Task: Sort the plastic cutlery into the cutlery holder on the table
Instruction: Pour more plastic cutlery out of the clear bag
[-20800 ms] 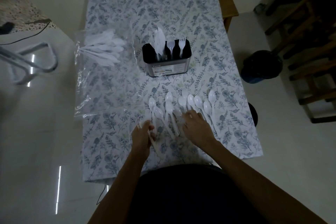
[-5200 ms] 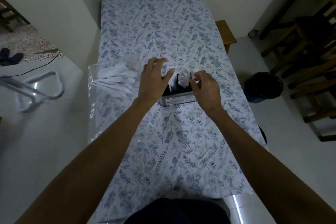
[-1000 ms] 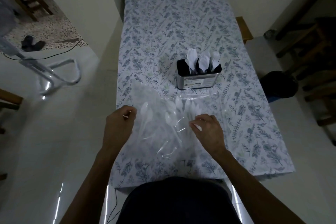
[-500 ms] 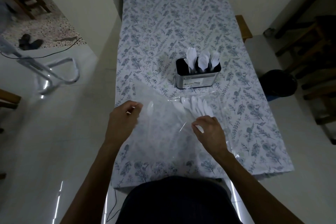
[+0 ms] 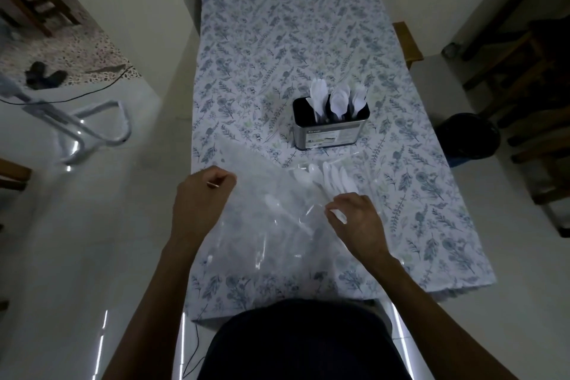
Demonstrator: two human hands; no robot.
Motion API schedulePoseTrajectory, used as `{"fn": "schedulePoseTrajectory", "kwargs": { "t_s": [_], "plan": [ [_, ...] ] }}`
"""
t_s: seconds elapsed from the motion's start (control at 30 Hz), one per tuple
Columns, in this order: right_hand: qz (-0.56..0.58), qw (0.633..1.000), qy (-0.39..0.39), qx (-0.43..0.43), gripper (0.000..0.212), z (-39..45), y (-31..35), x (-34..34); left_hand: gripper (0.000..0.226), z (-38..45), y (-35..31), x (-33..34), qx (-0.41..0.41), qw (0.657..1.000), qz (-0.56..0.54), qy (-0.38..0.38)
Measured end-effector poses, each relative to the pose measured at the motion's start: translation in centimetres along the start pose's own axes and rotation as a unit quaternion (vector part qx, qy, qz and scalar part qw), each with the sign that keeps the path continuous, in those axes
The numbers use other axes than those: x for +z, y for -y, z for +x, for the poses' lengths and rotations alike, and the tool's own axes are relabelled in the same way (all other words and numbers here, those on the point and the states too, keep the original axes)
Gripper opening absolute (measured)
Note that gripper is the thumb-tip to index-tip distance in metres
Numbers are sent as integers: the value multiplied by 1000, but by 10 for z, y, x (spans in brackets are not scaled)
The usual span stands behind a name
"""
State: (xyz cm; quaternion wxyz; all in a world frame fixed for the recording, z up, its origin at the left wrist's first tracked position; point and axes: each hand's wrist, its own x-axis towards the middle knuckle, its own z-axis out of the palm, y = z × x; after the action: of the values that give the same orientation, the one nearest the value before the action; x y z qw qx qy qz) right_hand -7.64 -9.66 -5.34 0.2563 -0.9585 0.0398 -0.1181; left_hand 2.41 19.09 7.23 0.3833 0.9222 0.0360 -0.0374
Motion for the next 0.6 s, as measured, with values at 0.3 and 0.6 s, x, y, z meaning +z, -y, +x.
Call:
{"fn": "schedulePoseTrajectory", "kwargs": {
  "t_s": [0.3, 0.6],
  "plan": [
    [-30, 991, 42, 122, 31, -7, -23, -6, 11, 8, 14, -9, -19, 999, -21, -18],
    [-80, 911, 142, 378, 41, 7, -51, -13, 27, 4, 22, -4, -15, 1000, -13, 10]
  ]
}}
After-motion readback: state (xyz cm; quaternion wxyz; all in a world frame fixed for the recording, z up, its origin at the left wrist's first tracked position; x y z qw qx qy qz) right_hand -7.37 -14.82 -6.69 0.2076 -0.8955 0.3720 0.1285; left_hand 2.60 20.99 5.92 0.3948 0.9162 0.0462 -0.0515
